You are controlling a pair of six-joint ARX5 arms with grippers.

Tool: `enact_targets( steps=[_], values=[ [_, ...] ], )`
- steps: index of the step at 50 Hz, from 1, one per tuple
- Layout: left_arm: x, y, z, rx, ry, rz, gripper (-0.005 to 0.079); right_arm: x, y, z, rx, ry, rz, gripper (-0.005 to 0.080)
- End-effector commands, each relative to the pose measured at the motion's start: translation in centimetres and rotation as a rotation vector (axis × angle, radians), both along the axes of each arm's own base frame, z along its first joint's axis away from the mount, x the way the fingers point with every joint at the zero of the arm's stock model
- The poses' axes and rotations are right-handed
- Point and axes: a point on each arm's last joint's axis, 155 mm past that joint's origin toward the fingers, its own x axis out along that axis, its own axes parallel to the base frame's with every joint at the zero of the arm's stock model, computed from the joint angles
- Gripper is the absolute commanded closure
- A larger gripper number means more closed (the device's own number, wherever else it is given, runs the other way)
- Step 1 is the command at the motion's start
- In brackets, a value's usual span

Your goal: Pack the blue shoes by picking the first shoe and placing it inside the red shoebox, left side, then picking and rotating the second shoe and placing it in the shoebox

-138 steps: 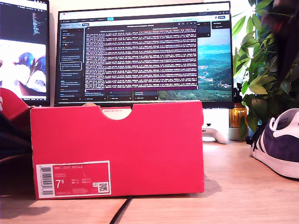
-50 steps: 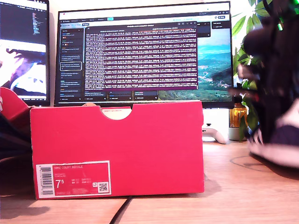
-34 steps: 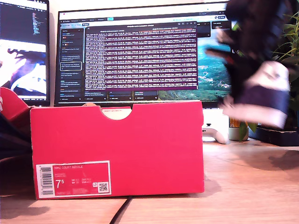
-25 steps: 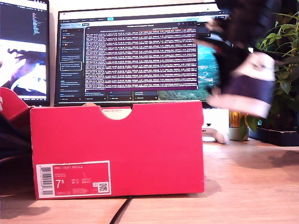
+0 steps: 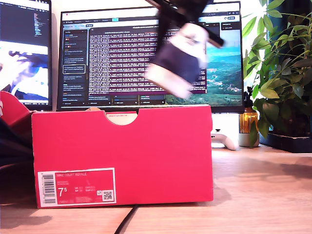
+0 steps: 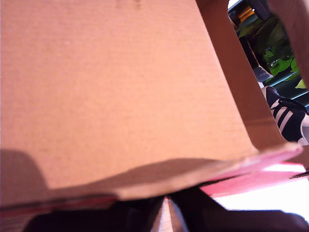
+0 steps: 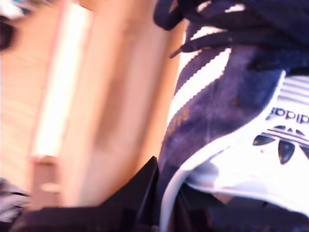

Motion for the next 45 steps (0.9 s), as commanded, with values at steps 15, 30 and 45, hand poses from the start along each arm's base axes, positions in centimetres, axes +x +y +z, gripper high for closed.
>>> enact_targets(
  steps=[15, 30, 45],
  values=[
    [-0.5, 0.1, -0.9, 0.009, 0.016, -0.004, 0.0762, 0.5, 4.6, 3.4, 0.15, -0.087, 0.009, 0.0765],
    [-0.5, 0.1, -0.9, 0.01, 0.016, -0.005, 0.0762, -0.3, 7.7, 0.3, 0.145, -0.024, 0.028, 0.0765],
    [-0.5, 0.1, -1.0, 0.011, 0.019, -0.005, 0.0762, -0.1, 9.3, -4.0, 0.107, 0.04, 0.028, 0.0765]
  ],
)
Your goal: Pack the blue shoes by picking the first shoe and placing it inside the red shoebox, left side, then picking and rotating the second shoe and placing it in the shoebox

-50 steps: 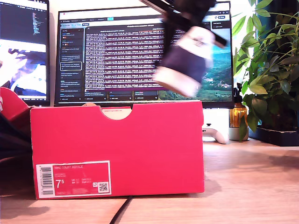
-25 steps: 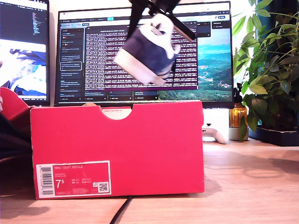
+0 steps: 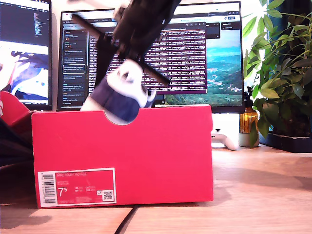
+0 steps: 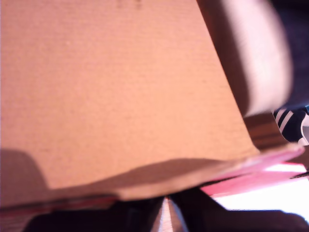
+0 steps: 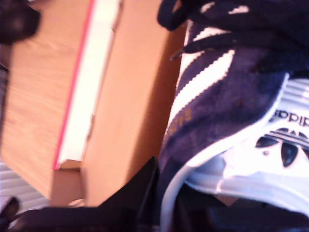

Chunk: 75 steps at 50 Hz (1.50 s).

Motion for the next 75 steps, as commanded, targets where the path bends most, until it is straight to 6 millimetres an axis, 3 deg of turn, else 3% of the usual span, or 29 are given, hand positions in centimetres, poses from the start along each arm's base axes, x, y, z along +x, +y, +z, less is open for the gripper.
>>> enact_targets(
  steps=[1, 16, 30, 33, 41, 51, 62, 75],
  values=[
    [-0.5, 0.1, -0.9, 0.011, 0.018, -0.005, 0.0762, 0.7, 1.0, 2.1, 0.048, -0.054, 0.005, 0.0765],
    [-0.8, 0.3, -1.7, 0.027, 0.05, -0.005, 0.0762, 1.1, 1.8, -2.0, 0.004, -0.004, 0.004, 0.0765],
    [-1.0, 0.4, -2.0, 0.033, 0.061, -0.005, 0.0762, 1.9, 2.1, -2.8, 0.0, -0.017, -0.038, 0.0763],
    [-1.0, 0.4, -2.0, 0.033, 0.061, -0.005, 0.0762, 1.9, 2.1, -2.8, 0.002, -0.019, -0.038, 0.0723],
    [-1.0, 0.4, -2.0, 0.033, 0.061, -0.005, 0.0762, 1.9, 2.1, -2.8, 0.006, -0.011, -0.046, 0.0495],
    [-1.0, 0.4, -2.1, 0.034, 0.063, -0.005, 0.0762, 1.9, 2.1, -2.7, 0.004, -0.009, -0.046, 0.0435],
    [-1.0, 0.4, -2.1, 0.035, 0.064, -0.005, 0.0762, 1.7, -1.0, -1.2, -0.1, 0.058, -0.053, 0.0423],
    [-1.4, 0.6, -2.9, 0.053, 0.098, -0.005, 0.0762, 2.9, -4.8, 4.6, -0.138, 0.09, -0.109, 0.0423]
  ],
)
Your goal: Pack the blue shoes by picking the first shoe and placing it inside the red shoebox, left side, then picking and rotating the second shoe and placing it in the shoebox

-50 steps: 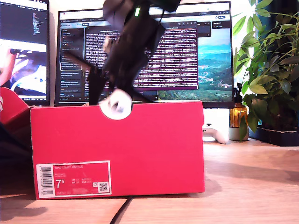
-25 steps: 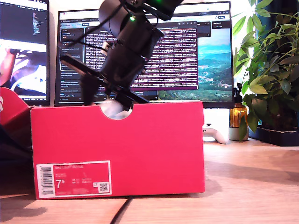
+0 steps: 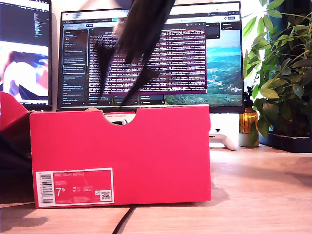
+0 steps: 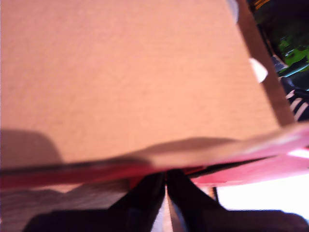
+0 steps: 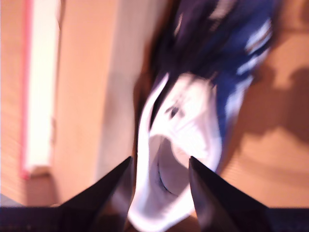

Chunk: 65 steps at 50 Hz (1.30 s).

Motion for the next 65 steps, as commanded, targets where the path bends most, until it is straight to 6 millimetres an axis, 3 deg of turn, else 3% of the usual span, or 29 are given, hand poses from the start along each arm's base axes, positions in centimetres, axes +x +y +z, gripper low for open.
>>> enact_targets(
  steps=[1, 9, 15, 25, 32, 37, 43, 50, 65],
  values=[
    [-0.7, 0.2, -1.2, 0.015, 0.028, -0.005, 0.0762, 0.4, -1.2, 2.2, 0.011, -0.021, -0.018, 0.0422],
    [-1.0, 0.4, -1.8, 0.029, 0.054, -0.005, 0.0762, 3.5, -4.3, 4.2, 0.023, -0.043, -0.181, 0.0389],
    [-1.2, 0.5, -2.3, 0.04, 0.075, -0.005, 0.0762, 5.4, -8.2, 3.7, 0.018, 0.014, -0.433, 0.0389],
    [-1.6, 0.7, -3.0, 0.056, 0.105, -0.005, 0.0762, 5.5, -14.8, 2.0, -0.071, 0.12, -0.748, 0.0393],
    [-1.9, 0.8, -3.4, 0.064, 0.121, -0.005, 0.0762, 4.6, -19.0, 1.2, -0.142, 0.185, -0.972, 0.0393],
    [-2.0, 0.9, -3.6, 0.069, 0.131, -0.005, 0.0762, 5.1, -20.5, 1.2, -0.151, 0.172, -1.014, 0.0372],
    [-2.1, 1.0, -3.7, 0.073, 0.137, -0.005, 0.0762, 5.4, -21.7, 1.5, -0.139, 0.176, -1.058, 0.0237],
    [-2.2, 1.0, -4.0, 0.078, 0.147, -0.005, 0.0762, 5.5, -23.1, 2.6, -0.149, 0.126, -1.088, 0.0142],
    [-2.2, 1.0, -4.0, 0.078, 0.146, -0.005, 0.0762, 4.4, -25.6, 5.8, -0.128, 0.025, -1.197, 0.0132]
  ],
)
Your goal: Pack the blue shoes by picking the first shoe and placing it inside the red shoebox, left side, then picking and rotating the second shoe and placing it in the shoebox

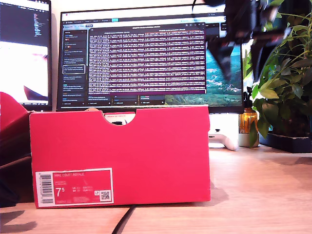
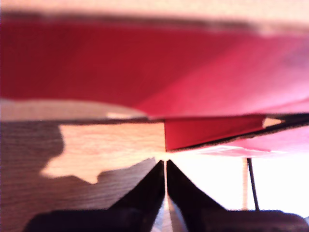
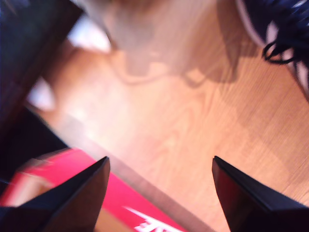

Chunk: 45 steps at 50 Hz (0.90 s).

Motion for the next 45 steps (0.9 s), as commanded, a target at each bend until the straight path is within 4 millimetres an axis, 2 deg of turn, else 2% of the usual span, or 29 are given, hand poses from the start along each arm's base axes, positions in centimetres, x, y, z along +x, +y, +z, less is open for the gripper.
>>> enact_targets(
  steps=[1, 12, 32, 38, 45],
  values=[
    [-0.7, 0.2, -1.0, 0.013, 0.025, -0.005, 0.0762, -1.3, -0.7, 0.9, 0.006, -0.019, -0.041, 0.0132],
    [-0.7, 0.2, -1.0, 0.013, 0.025, -0.005, 0.0762, -4.9, -2.8, -0.8, 0.02, 0.026, -0.168, 0.0132],
    [-0.7, 0.2, -1.0, 0.013, 0.025, -0.005, 0.0762, -14.8, -7.4, -5.6, 0.058, 0.117, -0.477, 0.0132],
    [-0.7, 0.2, -1.0, 0.013, 0.025, -0.005, 0.0762, -16.7, -8.4, -6.3, 0.07, 0.119, -0.542, 0.0133],
    [-0.7, 0.2, -1.0, 0.013, 0.025, -0.005, 0.0762, -17.7, -9.1, -7.1, 0.071, 0.131, -0.594, 0.0135]
  ],
)
